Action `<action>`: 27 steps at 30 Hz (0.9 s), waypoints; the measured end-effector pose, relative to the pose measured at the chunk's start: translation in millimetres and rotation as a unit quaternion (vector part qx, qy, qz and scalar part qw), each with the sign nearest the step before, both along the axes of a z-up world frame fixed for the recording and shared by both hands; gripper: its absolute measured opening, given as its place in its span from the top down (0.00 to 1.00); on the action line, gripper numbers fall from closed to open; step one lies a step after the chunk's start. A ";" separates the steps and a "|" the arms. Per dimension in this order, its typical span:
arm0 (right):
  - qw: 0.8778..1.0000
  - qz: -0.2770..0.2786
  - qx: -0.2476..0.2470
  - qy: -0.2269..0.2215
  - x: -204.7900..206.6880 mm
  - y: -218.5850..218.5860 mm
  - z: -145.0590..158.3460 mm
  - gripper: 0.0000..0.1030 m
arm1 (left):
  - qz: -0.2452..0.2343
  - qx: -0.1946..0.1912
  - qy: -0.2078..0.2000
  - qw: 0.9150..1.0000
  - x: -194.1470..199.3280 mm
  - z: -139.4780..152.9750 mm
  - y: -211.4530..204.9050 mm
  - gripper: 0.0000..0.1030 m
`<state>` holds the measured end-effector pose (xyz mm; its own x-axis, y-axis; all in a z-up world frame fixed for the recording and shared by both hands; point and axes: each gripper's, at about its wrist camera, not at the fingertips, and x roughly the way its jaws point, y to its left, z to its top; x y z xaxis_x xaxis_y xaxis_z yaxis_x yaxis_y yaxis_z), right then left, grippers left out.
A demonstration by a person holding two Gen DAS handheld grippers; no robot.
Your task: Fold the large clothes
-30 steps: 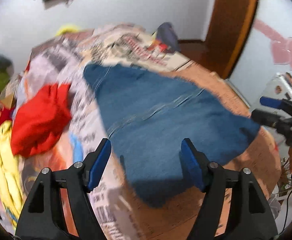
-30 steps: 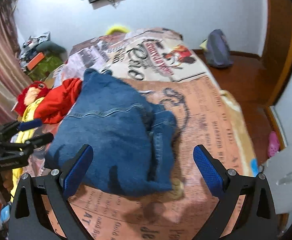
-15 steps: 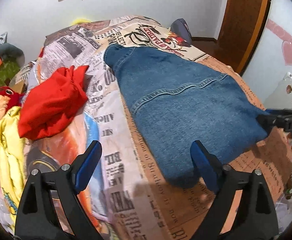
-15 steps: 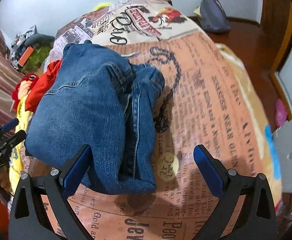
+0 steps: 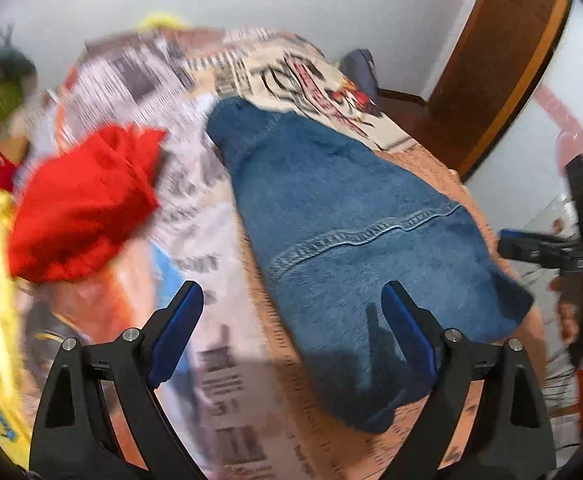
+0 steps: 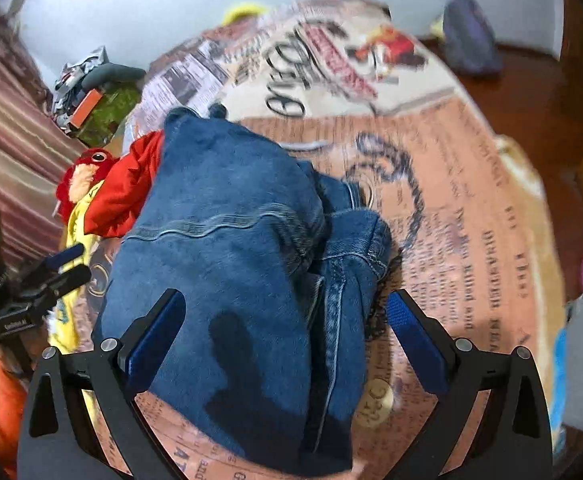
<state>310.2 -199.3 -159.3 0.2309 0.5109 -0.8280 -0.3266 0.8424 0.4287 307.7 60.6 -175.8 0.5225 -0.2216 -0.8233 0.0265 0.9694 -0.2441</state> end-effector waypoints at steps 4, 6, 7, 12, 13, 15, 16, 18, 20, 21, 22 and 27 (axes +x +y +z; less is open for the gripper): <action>0.995 -0.009 0.024 0.092 27.5 -8.0 -39.9 0.03 | 0.007 -0.079 0.050 0.996 20.8 -26.3 7.8 0.12; 0.992 -0.007 0.043 0.122 35.6 -10.5 -53.6 0.03 | 0.010 -0.121 0.074 0.990 31.4 -41.4 11.8 0.12; 0.989 -0.002 0.056 0.135 39.3 -10.7 -58.9 0.03 | 0.010 -0.137 0.081 0.987 34.0 -45.7 13.6 0.12; 0.981 0.015 0.099 0.167 54.6 -3.8 -78.2 0.03 | 0.016 -0.221 0.114 0.968 52.7 -69.8 17.5 0.12; 0.979 0.017 0.107 0.175 57.0 -3.3 -81.7 0.03 | 0.017 -0.228 0.120 0.966 56.2 -73.7 16.7 0.12; 0.974 0.024 0.123 0.191 61.4 -0.6 -89.5 0.03 | 0.018 -0.244 0.131 0.961 62.8 -81.2 14.5 0.12; 0.971 0.027 0.129 0.197 62.7 1.3 -92.3 0.03 | 0.020 -0.255 0.137 0.957 66.4 -86.2 13.3 0.12; 0.969 0.030 0.139 0.202 63.0 3.9 -94.0 0.03 | 0.022 -0.271 0.147 0.951 70.3 -93.2 11.5 0.12; 0.969 0.029 0.142 0.199 63.4 8.0 -93.2 0.04 | 0.021 -0.273 0.145 0.951 73.7 -94.7 8.3 0.12; 0.969 0.029 0.145 0.200 63.9 12.2 -93.4 0.05 | 0.019 -0.269 0.144 0.952 74.9 -94.2 6.0 0.12; 0.969 0.029 0.145 0.200 64.1 16.3 -93.5 0.05 | 0.017 -0.264 0.144 0.954 75.6 -93.6 3.2 0.12; 0.968 0.009 0.148 0.202 67.3 18.4 -89.7 0.20 | 0.016 -0.269 0.139 0.953 75.6 -89.3 1.1 0.20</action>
<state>377.4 -180.8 -249.0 -0.0930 0.7402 -0.6659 -0.0949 0.6592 0.7460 383.3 61.6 -265.1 0.3138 -0.6384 -0.7028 -0.1399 0.7010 -0.6993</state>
